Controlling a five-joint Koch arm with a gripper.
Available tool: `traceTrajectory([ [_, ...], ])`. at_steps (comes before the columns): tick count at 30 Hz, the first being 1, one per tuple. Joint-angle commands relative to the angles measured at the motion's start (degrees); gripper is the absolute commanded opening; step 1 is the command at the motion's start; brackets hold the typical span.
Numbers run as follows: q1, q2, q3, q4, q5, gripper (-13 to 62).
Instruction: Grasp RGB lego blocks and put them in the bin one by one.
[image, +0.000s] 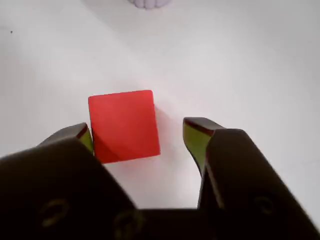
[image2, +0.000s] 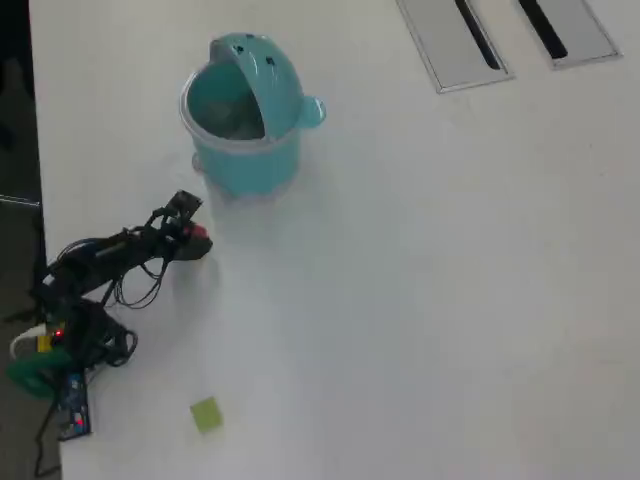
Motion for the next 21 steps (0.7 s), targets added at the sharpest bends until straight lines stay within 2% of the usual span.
traceTrajectory([
  [1, -0.4, -0.9, -5.5, 0.0, -1.4, 31.9],
  [8, -3.2, -2.7, -5.9, 2.6, -1.1, 28.9],
  [11, -6.2, -3.5, -5.4, 2.9, 1.5, 18.5],
  [13, -6.9, -3.5, -5.3, 1.8, 2.6, 14.8],
  [21, -7.8, 3.6, -10.1, 5.9, 2.5, 14.7],
])
